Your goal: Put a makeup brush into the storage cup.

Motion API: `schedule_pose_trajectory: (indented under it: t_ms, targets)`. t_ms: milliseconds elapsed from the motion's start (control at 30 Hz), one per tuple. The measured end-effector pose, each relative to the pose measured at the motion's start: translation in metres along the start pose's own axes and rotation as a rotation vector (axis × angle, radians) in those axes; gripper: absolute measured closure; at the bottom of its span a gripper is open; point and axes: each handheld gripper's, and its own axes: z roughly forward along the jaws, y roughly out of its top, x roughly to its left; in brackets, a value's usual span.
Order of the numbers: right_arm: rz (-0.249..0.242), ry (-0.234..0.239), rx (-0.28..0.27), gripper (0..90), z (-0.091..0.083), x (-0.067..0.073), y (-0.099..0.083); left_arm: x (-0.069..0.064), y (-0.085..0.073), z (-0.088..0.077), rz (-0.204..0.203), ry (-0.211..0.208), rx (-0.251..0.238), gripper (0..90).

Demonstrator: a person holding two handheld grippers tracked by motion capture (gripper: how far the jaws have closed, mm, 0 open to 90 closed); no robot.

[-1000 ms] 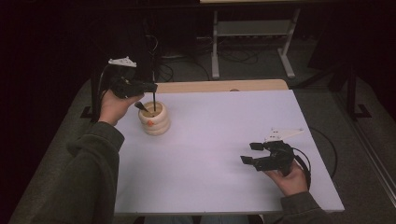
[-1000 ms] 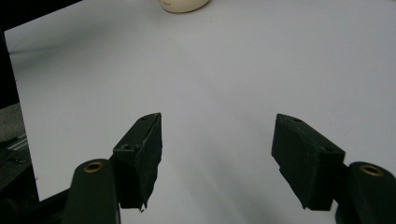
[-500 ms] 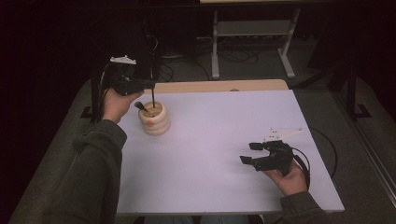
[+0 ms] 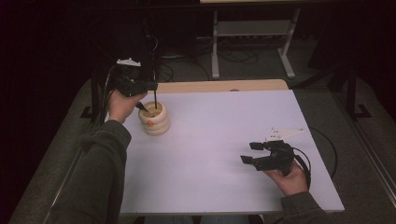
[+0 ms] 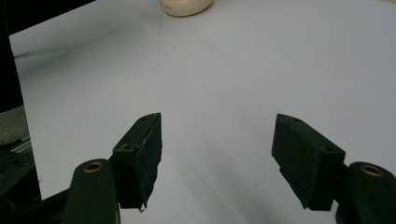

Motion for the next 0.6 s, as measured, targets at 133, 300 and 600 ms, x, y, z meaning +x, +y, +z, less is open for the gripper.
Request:
schedule_pose_trajectory:
  t_ms: [133, 300, 600]
  targets:
    - [0.002, 0.000, -0.002, 32.2, -0.001, 0.000, 0.000, 0.002, -0.002, 0.001, -0.007, 0.008, 0.009, 85.2]
    - [0.003, 0.000, -0.003, 32.2, -0.001, 0.001, 0.000, 0.004, -0.007, 0.005, -0.021, 0.014, 0.015, 85.2]
    - [0.002, 0.002, -0.002, 32.2, 0.000, 0.000, 0.000, 0.008, -0.015, 0.010, -0.044, 0.016, 0.010, 85.1]
